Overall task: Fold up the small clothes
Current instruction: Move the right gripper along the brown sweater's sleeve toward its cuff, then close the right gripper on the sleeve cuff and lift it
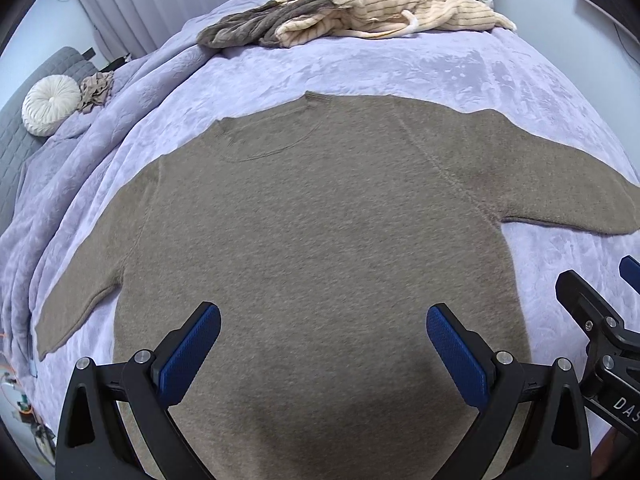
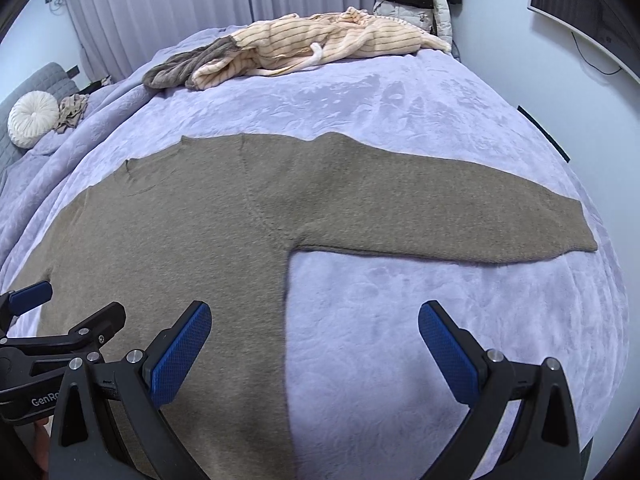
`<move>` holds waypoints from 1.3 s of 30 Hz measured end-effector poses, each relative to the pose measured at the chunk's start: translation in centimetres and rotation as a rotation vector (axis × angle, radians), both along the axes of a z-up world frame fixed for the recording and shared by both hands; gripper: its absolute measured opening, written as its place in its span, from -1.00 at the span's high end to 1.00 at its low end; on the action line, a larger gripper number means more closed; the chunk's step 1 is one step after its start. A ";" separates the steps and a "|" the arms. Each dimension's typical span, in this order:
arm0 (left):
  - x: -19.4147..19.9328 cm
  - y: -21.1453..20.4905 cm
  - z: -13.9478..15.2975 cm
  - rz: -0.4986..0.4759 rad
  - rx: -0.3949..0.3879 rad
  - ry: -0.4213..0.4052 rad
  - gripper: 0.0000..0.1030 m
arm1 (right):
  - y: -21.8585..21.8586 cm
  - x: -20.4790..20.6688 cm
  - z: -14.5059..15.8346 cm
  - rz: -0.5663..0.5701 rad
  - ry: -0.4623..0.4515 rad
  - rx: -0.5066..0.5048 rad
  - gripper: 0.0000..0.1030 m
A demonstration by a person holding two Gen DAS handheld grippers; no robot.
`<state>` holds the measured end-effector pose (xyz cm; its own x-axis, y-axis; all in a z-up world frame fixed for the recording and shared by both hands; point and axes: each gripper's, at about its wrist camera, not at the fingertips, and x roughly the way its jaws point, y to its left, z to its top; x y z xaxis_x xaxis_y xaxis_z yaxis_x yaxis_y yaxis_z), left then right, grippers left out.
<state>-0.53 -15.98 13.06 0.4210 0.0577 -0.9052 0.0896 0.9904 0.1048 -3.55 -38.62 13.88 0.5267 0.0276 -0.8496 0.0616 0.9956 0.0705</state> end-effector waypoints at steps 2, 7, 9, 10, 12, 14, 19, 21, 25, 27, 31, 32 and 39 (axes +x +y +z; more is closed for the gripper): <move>0.3 -0.8 0.2 -0.009 0.001 -0.002 -1.00 | -0.7 0.0 0.0 -0.012 -0.001 0.002 -1.00; 0.8 -3.0 0.4 -0.036 0.010 -0.005 -1.00 | -2.5 0.3 0.0 -0.038 -0.003 0.005 -1.00; 1.0 -3.9 0.6 -0.047 0.014 -0.010 -1.00 | -3.2 0.5 0.0 -0.050 -0.002 0.010 -1.00; 1.1 -4.3 0.6 -0.051 0.014 -0.011 -1.00 | -3.6 0.6 -0.1 -0.055 -0.002 0.011 -1.00; 1.5 -5.2 0.6 -0.059 0.014 -0.009 -1.00 | -4.2 0.7 -0.2 -0.064 0.000 0.009 -1.00; 1.7 -6.1 0.6 -0.068 0.017 -0.009 -1.00 | -4.8 0.7 -0.3 -0.073 -0.001 0.010 -1.00; 2.4 -8.1 0.5 -0.096 0.020 -0.006 -1.00 | -6.8 1.1 -0.6 -0.106 0.003 0.011 -1.00; 2.5 -8.9 0.4 -0.107 0.025 -0.008 -1.00 | -7.6 1.2 -0.7 -0.120 0.005 0.008 -1.00; 3.1 -10.4 0.2 -0.126 0.030 -0.006 -1.00 | -9.3 1.5 -1.1 -0.148 0.008 0.012 -1.00; 3.5 -11.1 -0.1 -0.132 0.032 -0.001 -1.00 | -10.1 1.6 -1.4 -0.164 0.013 0.013 -1.00; 4.2 -12.7 -0.4 -0.149 0.031 0.008 -1.00 | -11.7 1.9 -2.0 -0.190 0.023 0.014 -1.00; 4.3 -13.1 -0.6 -0.153 0.031 0.010 -1.00 | -12.0 1.9 -2.1 -0.194 0.025 0.014 -1.00; 5.5 -16.1 -1.3 -0.181 0.037 0.020 -1.00 | -14.8 2.2 -2.8 -0.242 0.032 0.009 -1.00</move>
